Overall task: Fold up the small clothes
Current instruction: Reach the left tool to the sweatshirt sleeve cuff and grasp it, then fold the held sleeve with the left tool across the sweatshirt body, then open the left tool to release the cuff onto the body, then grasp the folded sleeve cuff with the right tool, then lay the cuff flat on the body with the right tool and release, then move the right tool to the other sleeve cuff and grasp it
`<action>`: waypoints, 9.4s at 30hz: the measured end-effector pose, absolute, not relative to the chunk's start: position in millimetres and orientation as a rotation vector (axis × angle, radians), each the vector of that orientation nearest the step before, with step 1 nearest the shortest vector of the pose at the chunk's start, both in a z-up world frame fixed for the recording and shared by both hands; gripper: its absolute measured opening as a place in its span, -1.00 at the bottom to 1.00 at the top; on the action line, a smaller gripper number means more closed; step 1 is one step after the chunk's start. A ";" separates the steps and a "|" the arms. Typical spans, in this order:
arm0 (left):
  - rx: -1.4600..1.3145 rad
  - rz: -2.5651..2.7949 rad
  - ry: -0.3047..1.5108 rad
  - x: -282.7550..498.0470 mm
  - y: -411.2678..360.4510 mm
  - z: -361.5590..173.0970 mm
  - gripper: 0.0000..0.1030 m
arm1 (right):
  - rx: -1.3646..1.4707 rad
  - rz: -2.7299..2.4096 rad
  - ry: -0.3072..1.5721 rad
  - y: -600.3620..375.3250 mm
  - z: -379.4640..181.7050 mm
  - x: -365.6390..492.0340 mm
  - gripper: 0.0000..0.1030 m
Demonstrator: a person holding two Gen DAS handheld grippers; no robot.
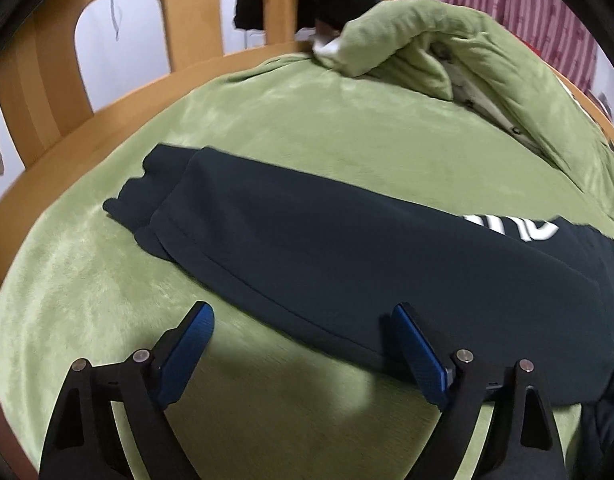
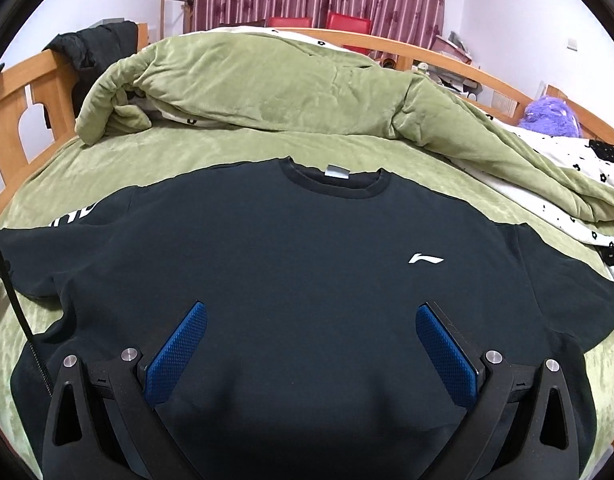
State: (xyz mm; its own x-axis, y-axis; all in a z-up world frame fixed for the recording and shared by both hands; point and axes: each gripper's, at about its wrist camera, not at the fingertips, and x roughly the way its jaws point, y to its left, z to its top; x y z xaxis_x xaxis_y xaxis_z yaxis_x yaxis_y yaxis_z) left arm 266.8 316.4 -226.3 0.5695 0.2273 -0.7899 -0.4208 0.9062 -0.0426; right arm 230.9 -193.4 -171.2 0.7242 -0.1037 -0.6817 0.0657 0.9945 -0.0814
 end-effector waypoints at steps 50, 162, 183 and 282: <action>0.047 0.137 0.665 312.4 16.8 -58.4 -0.89 | 0.057 -0.177 0.650 -354.0 -125.6 171.9 0.95; -0.133 0.023 0.767 288.6 30.9 -145.5 0.15 | 0.174 -0.032 0.805 -337.5 -165.1 276.8 -0.58; -0.055 0.027 0.810 298.6 -2.4 -161.8 0.15 | 0.253 -0.101 0.933 -399.1 -225.1 281.9 -0.68; 0.049 0.044 0.809 308.8 -35.0 -197.0 0.34 | 0.468 -0.555 0.820 -712.2 -240.7 143.5 0.49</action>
